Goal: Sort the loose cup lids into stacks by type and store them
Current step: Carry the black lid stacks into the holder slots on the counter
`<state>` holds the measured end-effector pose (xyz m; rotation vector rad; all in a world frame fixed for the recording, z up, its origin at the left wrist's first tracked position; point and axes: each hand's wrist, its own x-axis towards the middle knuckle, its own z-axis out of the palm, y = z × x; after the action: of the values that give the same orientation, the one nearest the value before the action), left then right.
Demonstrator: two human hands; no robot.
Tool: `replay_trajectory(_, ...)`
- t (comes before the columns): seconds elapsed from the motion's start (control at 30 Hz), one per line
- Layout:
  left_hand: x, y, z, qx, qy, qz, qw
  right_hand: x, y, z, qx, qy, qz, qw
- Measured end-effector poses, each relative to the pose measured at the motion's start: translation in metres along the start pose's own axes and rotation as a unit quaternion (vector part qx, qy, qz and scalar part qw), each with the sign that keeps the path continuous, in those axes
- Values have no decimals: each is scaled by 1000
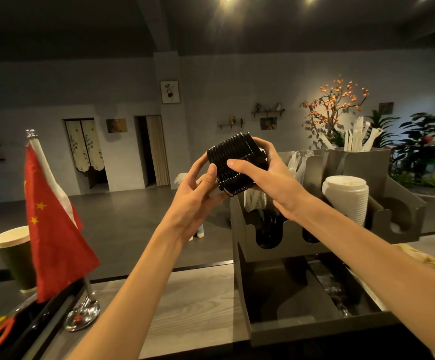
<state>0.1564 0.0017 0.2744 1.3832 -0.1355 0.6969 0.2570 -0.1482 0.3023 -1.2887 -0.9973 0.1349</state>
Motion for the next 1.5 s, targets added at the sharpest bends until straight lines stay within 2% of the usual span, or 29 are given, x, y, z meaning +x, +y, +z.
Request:
replay_trajectory(0.2,-2,2,2,0,-14,-23,1000,1,-1,-2,-43,-1,-25,999)
replay_trajectory(0.37,0,13,10,15,-50,-76,996,5,1,-5,-216,-24,-122,968)
replay_trajectory(0.47,4,22,22,18,12,-107,994,3,7,1,-310,-30,-168,935)
replay_trajectory(0.57,6,20,27,8,64,-123,990,4,5,4,-342,-45,-174,922)
replay_trajectory(0.73,5,6,15,-104,113,-148,977,12,4,-14,-312,-172,-111,927)
replay_trajectory(0.83,4,0,0,-165,121,-146,968,18,5,-38,-336,-132,-99,927)
replay_trajectory(0.9,4,-2,-11,-196,124,-149,961,21,15,-59,-450,-163,-114,871)
replay_trajectory(1.0,2,-2,-20,-202,129,-156,958,14,34,-74,-602,-287,-59,742)
replay_trajectory(1.07,1,-3,-20,-193,127,-159,960,10,42,-74,-655,-301,-71,690)
replay_trajectory(1.13,1,-5,-20,-191,125,-163,960,12,43,-74,-668,-291,-86,680)
replay_trajectory(1.33,2,-10,-21,-181,123,-167,961,22,44,-62,-682,-308,-50,661)
replay_trajectory(1.5,0,-10,-26,-176,118,-165,963,30,41,-63,-646,-330,-14,688)
